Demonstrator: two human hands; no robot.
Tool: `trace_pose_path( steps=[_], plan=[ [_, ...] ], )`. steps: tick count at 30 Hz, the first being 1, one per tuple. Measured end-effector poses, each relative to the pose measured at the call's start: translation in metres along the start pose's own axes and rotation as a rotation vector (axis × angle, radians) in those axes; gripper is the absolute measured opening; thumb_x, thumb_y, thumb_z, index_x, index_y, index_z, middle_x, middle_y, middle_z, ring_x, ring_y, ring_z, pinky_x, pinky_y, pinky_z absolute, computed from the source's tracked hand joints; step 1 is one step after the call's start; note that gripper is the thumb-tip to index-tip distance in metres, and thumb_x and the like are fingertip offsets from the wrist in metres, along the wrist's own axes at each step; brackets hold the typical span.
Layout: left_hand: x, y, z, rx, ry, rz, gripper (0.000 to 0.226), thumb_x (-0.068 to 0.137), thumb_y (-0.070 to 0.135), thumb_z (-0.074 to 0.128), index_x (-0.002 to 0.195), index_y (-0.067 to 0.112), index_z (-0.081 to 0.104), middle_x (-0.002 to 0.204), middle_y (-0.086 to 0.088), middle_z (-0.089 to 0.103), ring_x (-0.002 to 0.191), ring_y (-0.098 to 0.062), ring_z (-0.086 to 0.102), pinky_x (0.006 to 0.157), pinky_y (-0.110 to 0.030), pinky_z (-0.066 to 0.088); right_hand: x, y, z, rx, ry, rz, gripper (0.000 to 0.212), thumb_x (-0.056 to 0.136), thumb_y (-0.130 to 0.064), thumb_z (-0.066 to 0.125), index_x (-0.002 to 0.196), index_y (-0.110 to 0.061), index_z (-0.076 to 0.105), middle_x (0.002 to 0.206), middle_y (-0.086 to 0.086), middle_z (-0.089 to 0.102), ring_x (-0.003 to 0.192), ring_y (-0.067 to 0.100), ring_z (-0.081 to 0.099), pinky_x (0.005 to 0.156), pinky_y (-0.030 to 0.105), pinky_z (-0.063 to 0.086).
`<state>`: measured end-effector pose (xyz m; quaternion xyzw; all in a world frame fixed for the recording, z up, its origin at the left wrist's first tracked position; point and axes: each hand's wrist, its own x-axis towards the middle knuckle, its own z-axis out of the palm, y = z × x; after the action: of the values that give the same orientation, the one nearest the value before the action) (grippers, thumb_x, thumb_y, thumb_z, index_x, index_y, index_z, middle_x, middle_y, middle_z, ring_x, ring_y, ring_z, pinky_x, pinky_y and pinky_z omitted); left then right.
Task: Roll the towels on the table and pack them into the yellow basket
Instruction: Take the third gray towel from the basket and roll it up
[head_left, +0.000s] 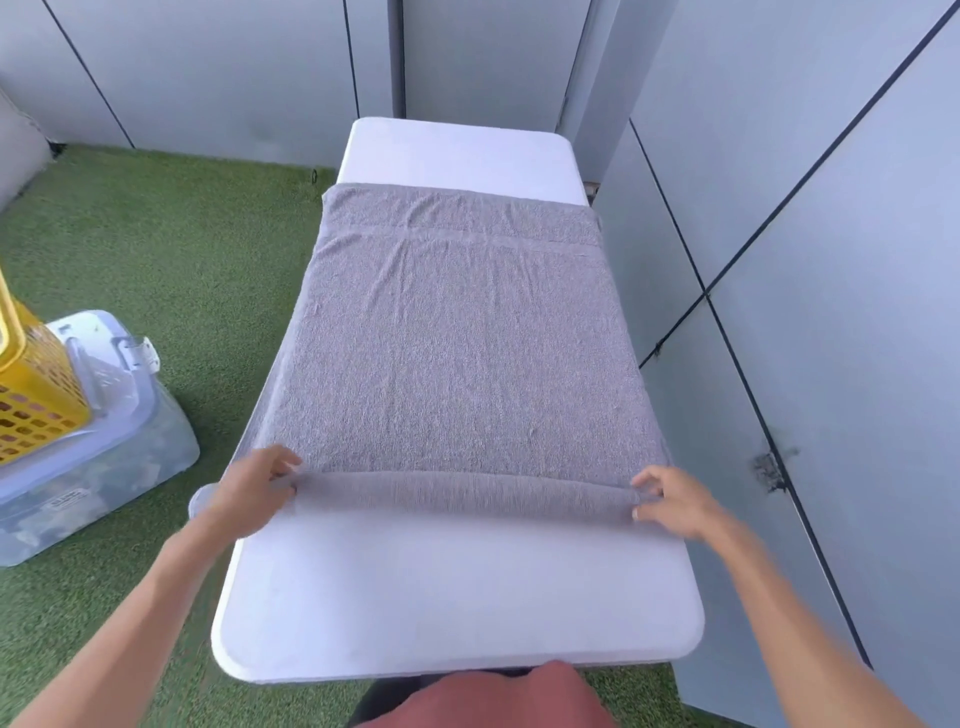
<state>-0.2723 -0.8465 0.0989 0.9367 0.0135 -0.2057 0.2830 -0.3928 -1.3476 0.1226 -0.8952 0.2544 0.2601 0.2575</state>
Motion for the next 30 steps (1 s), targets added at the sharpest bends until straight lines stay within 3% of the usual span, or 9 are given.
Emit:
trace_pose_path(
  steps=[3, 5, 7, 10, 12, 15, 20, 26, 30],
  plan=[
    [-0.011, 0.003, 0.010, 0.240, 0.331, 0.131, 0.014, 0.082, 0.004, 0.066, 0.088, 0.016, 0.068, 0.096, -0.010, 0.056, 0.088, -0.033, 0.049, 0.075, -0.041, 0.039, 0.002, -0.009, 0.022, -0.004, 0.371, -0.082, 0.018, 0.080, -0.009, 0.070, 0.085, -0.024, 0.061, 0.104, 0.009, 0.056, 0.105, 0.030, 0.054, 0.089, 0.036, 0.040],
    [-0.027, 0.002, 0.028, 0.372, 0.433, 0.232, 0.017, 0.081, 0.001, 0.066, 0.093, 0.012, 0.065, 0.093, -0.010, 0.053, 0.080, -0.031, 0.046, 0.066, -0.042, 0.039, -0.008, -0.009, 0.047, -0.208, 0.625, -0.121, 0.009, 0.086, -0.012, 0.063, 0.087, -0.019, 0.069, 0.103, 0.010, 0.056, 0.103, 0.035, 0.051, 0.090, 0.042, 0.039],
    [-0.041, -0.005, 0.048, 0.401, 0.458, 0.287, 0.034, 0.076, -0.001, 0.068, 0.108, 0.007, 0.059, 0.101, -0.012, 0.051, 0.083, -0.032, 0.045, 0.069, -0.045, 0.043, -0.018, -0.006, 0.068, -0.329, 0.724, -0.159, 0.015, 0.087, -0.023, 0.061, 0.095, -0.016, 0.071, 0.109, 0.010, 0.057, 0.104, 0.035, 0.048, 0.088, 0.045, 0.039],
    [-0.043, -0.012, 0.062, 0.470, 0.405, 0.325, 0.065, 0.071, 0.001, 0.074, 0.130, 0.000, 0.047, 0.123, -0.018, 0.047, 0.109, -0.038, 0.045, 0.095, -0.051, 0.042, -0.019, 0.002, 0.082, -0.390, 0.626, -0.211, 0.051, 0.076, -0.032, 0.075, 0.118, -0.006, 0.063, 0.121, 0.015, 0.053, 0.112, 0.035, 0.044, 0.096, 0.047, 0.034],
    [-0.032, -0.010, 0.060, 0.474, 0.372, 0.309, 0.067, 0.068, -0.001, 0.075, 0.129, -0.001, 0.046, 0.123, -0.018, 0.048, 0.114, -0.037, 0.043, 0.100, -0.053, 0.038, -0.008, 0.004, 0.076, -0.408, 0.546, -0.230, 0.061, 0.068, -0.024, 0.082, 0.121, -0.004, 0.059, 0.119, 0.014, 0.054, 0.112, 0.036, 0.045, 0.099, 0.048, 0.032],
    [-0.014, 0.002, 0.049, 0.451, 0.347, 0.267, 0.047, 0.068, -0.009, 0.070, 0.110, 0.003, 0.053, 0.104, -0.015, 0.053, 0.096, -0.036, 0.046, 0.086, -0.049, 0.044, 0.005, -0.007, 0.057, -0.367, 0.442, -0.181, 0.045, 0.078, -0.011, 0.070, 0.121, -0.006, 0.058, 0.118, 0.011, 0.054, 0.113, 0.036, 0.047, 0.101, 0.044, 0.032],
    [-0.009, -0.003, 0.039, 0.455, 0.163, 0.155, 0.025, 0.076, -0.015, 0.053, 0.090, 0.005, 0.056, 0.091, -0.011, 0.053, 0.091, -0.037, 0.050, 0.076, -0.047, 0.044, 0.000, -0.003, 0.037, -0.376, 0.250, -0.244, 0.031, 0.089, -0.017, 0.057, 0.120, -0.011, 0.055, 0.114, 0.005, 0.053, 0.117, 0.027, 0.046, 0.099, 0.036, 0.031],
    [-0.016, -0.001, 0.014, 0.338, -0.130, 0.056, 0.037, 0.088, 0.002, 0.051, 0.124, 0.011, 0.059, 0.121, -0.012, 0.059, 0.119, -0.030, 0.052, 0.096, -0.030, 0.037, -0.017, 0.004, 0.007, -0.103, -0.158, -0.121, 0.031, 0.083, -0.020, 0.069, 0.113, -0.021, 0.061, 0.111, -0.006, 0.061, 0.106, 0.012, 0.057, 0.090, 0.026, 0.042],
    [-0.001, 0.011, -0.006, -0.044, -0.115, -0.034, 0.030, 0.086, -0.003, 0.058, 0.113, 0.009, 0.064, 0.109, -0.013, 0.066, 0.098, -0.028, 0.062, 0.074, -0.030, 0.045, -0.004, -0.005, 0.008, 0.249, -0.035, -0.085, 0.033, 0.080, -0.008, 0.073, 0.109, -0.018, 0.062, 0.116, -0.003, 0.059, 0.109, 0.013, 0.056, 0.078, 0.022, 0.045]
  ],
)
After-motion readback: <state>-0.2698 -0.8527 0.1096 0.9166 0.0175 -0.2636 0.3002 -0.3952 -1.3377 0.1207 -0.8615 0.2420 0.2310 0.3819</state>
